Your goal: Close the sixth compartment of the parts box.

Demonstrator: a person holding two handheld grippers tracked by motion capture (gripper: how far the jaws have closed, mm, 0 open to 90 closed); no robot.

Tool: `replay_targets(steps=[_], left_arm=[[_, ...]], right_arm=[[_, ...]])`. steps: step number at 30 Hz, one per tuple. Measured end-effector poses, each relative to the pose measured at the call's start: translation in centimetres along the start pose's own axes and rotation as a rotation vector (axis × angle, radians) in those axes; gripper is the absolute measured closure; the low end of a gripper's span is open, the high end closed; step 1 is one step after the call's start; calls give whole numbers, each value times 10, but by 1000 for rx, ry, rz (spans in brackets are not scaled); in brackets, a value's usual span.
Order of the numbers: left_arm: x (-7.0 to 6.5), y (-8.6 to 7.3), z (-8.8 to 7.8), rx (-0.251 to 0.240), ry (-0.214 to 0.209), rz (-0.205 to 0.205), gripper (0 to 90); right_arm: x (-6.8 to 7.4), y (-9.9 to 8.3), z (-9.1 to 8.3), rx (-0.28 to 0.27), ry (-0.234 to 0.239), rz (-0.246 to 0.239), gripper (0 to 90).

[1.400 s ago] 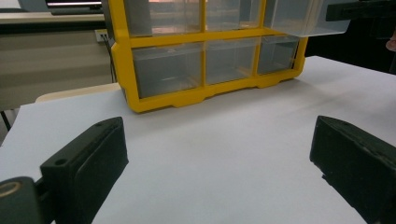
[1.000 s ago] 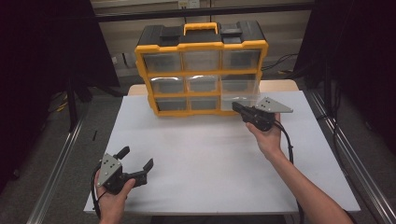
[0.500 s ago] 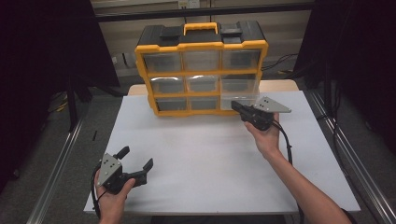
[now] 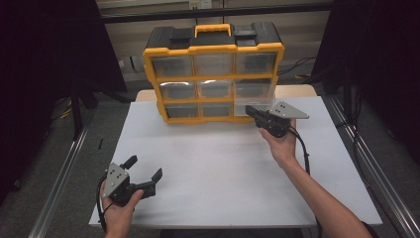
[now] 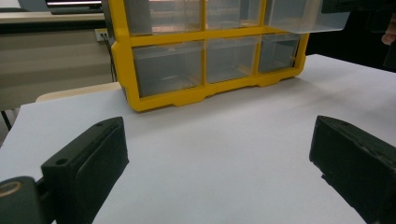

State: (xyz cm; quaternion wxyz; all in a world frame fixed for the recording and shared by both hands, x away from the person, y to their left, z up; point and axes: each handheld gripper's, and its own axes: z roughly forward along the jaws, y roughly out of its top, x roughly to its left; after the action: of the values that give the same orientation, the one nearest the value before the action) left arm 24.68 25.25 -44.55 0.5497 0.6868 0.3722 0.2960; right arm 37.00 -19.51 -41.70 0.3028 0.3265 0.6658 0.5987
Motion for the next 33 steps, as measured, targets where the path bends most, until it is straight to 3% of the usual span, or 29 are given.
replay_targets(steps=[3, 8, 15, 17, 18, 33], left_arm=[[0, 0, 0, 5, -1, 6, 43], [2, 0, 0, 6, 4, 17, 43], [0, 0, 1, 0, -2, 0, 44], [1, 0, -1, 1, 14, 12, 44], [1, 0, -1, -5, 1, 5, 43], [1, 0, -1, -3, 7, 9, 44]], right_arm=[[-4, -1, 0, -3, -21, 24, 900], [-6, 0, -2, -4, -11, 24, 900], [-6, 1, 2, 2, -10, 22, 900], [-5, 0, 3, -2, -1, 29, 900], [-4, 0, 4, -2, 1, 30, 900], [-6, 0, 10, -23, -7, 41, 900]])
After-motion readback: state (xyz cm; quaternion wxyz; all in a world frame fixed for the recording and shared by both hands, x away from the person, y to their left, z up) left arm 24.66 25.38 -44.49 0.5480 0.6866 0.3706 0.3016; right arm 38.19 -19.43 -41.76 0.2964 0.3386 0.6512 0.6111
